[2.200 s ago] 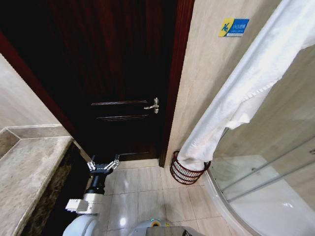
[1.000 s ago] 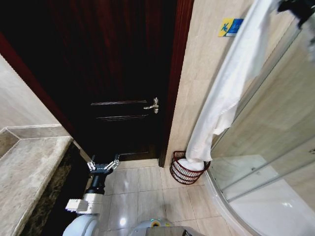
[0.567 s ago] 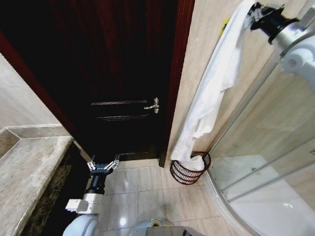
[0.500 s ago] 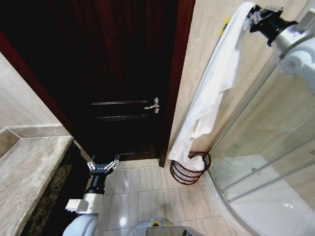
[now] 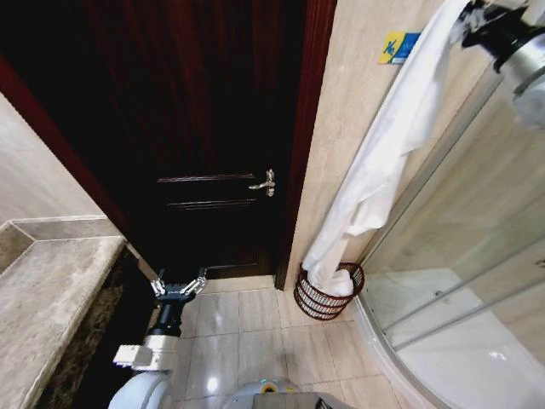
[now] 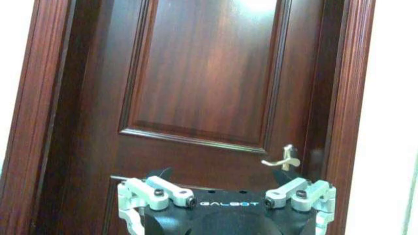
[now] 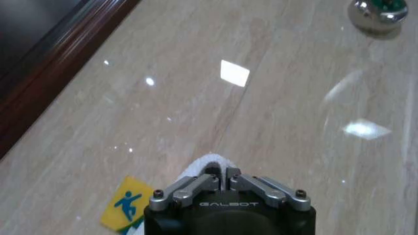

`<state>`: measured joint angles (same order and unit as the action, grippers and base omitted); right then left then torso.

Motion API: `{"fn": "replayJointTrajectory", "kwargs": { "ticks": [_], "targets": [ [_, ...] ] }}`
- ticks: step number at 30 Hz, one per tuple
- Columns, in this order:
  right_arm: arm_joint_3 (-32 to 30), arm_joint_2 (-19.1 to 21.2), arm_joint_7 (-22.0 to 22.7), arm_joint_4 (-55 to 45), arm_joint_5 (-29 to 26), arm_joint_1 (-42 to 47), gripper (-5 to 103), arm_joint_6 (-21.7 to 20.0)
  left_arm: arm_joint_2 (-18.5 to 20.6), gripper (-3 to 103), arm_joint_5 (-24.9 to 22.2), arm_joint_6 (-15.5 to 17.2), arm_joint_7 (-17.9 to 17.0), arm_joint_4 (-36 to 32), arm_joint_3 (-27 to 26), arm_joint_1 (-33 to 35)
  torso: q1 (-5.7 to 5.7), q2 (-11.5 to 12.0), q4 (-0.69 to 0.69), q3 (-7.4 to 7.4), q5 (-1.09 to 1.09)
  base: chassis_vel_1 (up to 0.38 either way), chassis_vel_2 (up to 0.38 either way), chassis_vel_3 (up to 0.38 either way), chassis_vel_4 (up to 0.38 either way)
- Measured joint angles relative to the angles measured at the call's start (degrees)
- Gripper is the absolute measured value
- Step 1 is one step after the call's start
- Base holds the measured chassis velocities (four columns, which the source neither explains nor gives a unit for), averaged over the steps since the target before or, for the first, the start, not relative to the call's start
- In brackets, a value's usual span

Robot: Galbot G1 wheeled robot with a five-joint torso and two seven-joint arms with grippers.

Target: Discard the used towel into the hamper.

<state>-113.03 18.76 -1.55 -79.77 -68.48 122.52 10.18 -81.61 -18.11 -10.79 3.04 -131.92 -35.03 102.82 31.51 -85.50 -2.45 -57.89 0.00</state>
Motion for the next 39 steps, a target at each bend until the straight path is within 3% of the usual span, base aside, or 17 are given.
{"fn": "replayJointTrajectory", "kwargs": {
  "ticks": [10, 16, 39],
  "targets": [
    [1.21, -3.93, 0.15, -4.86, 0.8, 3.22, 4, 0.51, 0.0, 100, 0.0, 0.0, 0.0, 0.0, 0.0, 0.0, 0.0, 0.0, 0.0, 0.0, -0.01, 0.0, 0.0, 0.0, 0.0],
    [6.73, -6.64, 0.12, -7.81, 1.24, 0.09, 4, 0.8, 0.0, 100, 0.0, 0.0, 0.0, 0.0, 0.0, 0.0, -0.01, 0.0, 0.01, 0.0, -0.03, 0.0, 0.0, 0.0, 0.0],
    [11.85, -14.88, -1.4, -17.31, 4.33, -0.36, 4, -1.41, 0.0, 100, 0.0, 0.0, 0.0, 0.0, 0.0, 0.0, 0.0, 0.0, 0.0, 0.0, 0.0, 0.0, 0.0, 0.0, 0.0]
  ]
}}
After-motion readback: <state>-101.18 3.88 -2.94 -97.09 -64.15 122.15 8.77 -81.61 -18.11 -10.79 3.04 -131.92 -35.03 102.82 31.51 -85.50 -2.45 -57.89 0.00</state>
